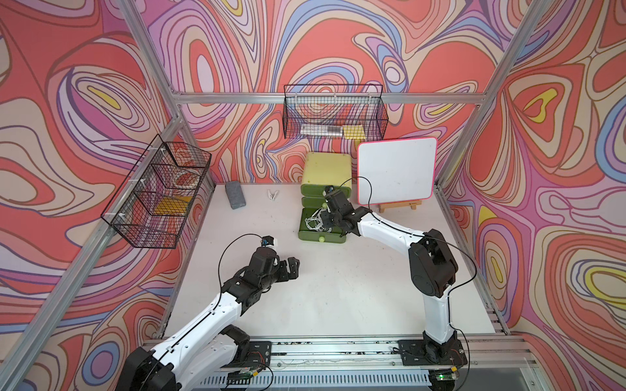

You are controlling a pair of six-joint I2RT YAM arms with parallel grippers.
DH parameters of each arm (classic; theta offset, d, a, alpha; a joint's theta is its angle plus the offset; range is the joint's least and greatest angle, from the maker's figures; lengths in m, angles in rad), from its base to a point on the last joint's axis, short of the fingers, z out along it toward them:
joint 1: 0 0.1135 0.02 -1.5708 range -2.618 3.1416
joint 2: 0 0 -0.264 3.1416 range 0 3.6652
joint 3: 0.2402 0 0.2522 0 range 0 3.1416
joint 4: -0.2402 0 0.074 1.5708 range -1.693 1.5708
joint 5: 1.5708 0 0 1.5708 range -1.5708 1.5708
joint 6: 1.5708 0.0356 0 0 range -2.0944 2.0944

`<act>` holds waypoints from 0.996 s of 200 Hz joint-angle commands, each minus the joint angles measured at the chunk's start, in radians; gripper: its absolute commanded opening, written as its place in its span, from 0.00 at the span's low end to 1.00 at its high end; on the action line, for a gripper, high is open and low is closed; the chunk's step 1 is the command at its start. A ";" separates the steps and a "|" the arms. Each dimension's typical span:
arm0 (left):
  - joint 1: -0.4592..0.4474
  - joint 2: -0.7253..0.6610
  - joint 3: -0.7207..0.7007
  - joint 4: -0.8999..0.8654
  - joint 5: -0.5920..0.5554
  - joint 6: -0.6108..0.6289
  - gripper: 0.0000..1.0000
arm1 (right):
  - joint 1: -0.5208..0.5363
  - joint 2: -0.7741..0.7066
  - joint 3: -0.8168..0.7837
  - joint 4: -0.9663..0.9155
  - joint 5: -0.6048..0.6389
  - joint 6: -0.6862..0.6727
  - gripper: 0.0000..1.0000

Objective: Place the wired earphones into the drawer by color
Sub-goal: Place the wired earphones in the drawer.

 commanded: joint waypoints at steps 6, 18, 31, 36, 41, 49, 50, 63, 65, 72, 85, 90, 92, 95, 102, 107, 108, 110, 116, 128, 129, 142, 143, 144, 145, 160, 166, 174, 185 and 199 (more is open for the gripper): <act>0.002 -0.008 -0.003 0.005 -0.011 0.012 0.99 | -0.007 0.025 0.025 0.029 0.023 -0.006 0.02; 0.002 -0.007 -0.002 0.006 -0.011 0.010 0.99 | -0.007 0.030 0.024 0.030 0.022 -0.004 0.03; 0.002 -0.007 -0.004 0.009 -0.011 0.008 0.99 | -0.007 0.032 0.022 0.030 0.016 -0.003 0.04; 0.002 -0.004 -0.003 0.010 -0.011 0.007 0.99 | -0.007 0.033 0.021 0.031 0.015 -0.001 0.05; 0.002 -0.003 -0.002 0.012 -0.010 0.007 0.99 | -0.007 0.033 0.019 0.030 0.012 0.000 0.06; 0.002 0.000 -0.001 0.014 -0.009 0.007 0.99 | -0.007 0.032 0.017 0.029 0.011 0.002 0.09; 0.002 0.000 -0.002 0.015 -0.009 0.007 0.99 | -0.007 0.031 0.017 0.029 0.010 0.002 0.10; 0.002 0.007 0.001 0.020 -0.006 0.005 0.99 | -0.007 0.022 0.007 0.029 0.007 0.008 0.17; 0.002 0.008 0.001 0.021 -0.005 0.005 0.99 | -0.007 0.021 0.006 0.030 0.006 0.008 0.19; 0.002 0.011 0.003 0.024 -0.002 0.005 0.99 | -0.007 0.013 -0.003 0.030 0.003 0.010 0.23; 0.002 0.018 0.006 0.032 0.005 0.002 0.99 | -0.007 -0.008 -0.018 0.031 0.000 0.015 0.29; 0.002 0.020 0.007 0.035 0.007 0.003 0.99 | -0.007 -0.019 -0.026 0.033 0.000 0.017 0.31; 0.002 0.021 0.007 0.036 0.008 0.002 0.99 | -0.007 -0.023 -0.029 0.033 0.000 0.018 0.31; 0.002 0.023 0.008 0.039 0.009 0.002 0.99 | -0.007 -0.029 -0.033 0.033 -0.001 0.019 0.32; 0.002 0.027 0.010 0.043 0.011 -0.001 0.99 | -0.007 -0.045 -0.046 0.035 -0.002 0.022 0.34; 0.002 0.031 0.010 0.048 0.013 -0.003 0.99 | -0.007 -0.057 -0.054 0.035 -0.002 0.022 0.35; 0.002 0.032 0.010 0.049 0.014 -0.004 0.99 | -0.007 -0.060 -0.056 0.035 -0.002 0.022 0.35; 0.002 0.034 0.010 0.051 0.014 -0.004 0.99 | -0.006 -0.065 -0.060 0.035 -0.004 0.023 0.36; 0.002 0.038 0.010 0.061 0.015 -0.007 0.99 | -0.007 -0.081 -0.072 0.035 -0.002 0.025 0.37; 0.002 0.049 0.005 0.089 0.019 -0.023 0.99 | -0.007 -0.117 -0.101 0.039 -0.001 0.028 0.39; 0.002 0.050 0.005 0.092 0.019 -0.024 0.99 | -0.007 -0.119 -0.104 0.040 -0.001 0.029 0.39; 0.002 0.063 -0.003 0.137 0.026 -0.046 0.99 | -0.008 -0.164 -0.139 0.042 0.002 0.031 0.42; 0.002 0.064 -0.004 0.141 0.026 -0.047 0.99 | -0.008 -0.167 -0.141 0.042 0.003 0.031 0.42; 0.002 0.066 -0.005 0.145 0.027 -0.049 0.99 | -0.008 -0.171 -0.144 0.042 0.003 0.031 0.42; 0.002 0.067 -0.006 0.148 0.027 -0.051 0.99 | -0.008 -0.175 -0.147 0.042 0.004 0.031 0.43; 0.002 0.088 -0.014 0.206 0.033 -0.081 0.99 | -0.012 -0.228 -0.189 0.043 0.012 0.031 0.46; 0.003 0.098 -0.016 0.228 0.035 -0.093 0.99 | -0.014 -0.250 -0.205 0.042 0.015 0.032 0.47; 0.003 0.113 -0.018 0.254 0.038 -0.111 0.99 | -0.017 -0.266 -0.231 0.043 0.021 0.032 0.49; 0.000 0.136 -0.016 0.278 0.036 -0.144 0.99 | -0.020 -0.340 -0.270 0.050 0.033 0.028 0.51; -0.001 0.167 -0.020 0.330 0.048 -0.184 0.98 | -0.024 -0.400 -0.326 0.069 0.056 0.021 0.55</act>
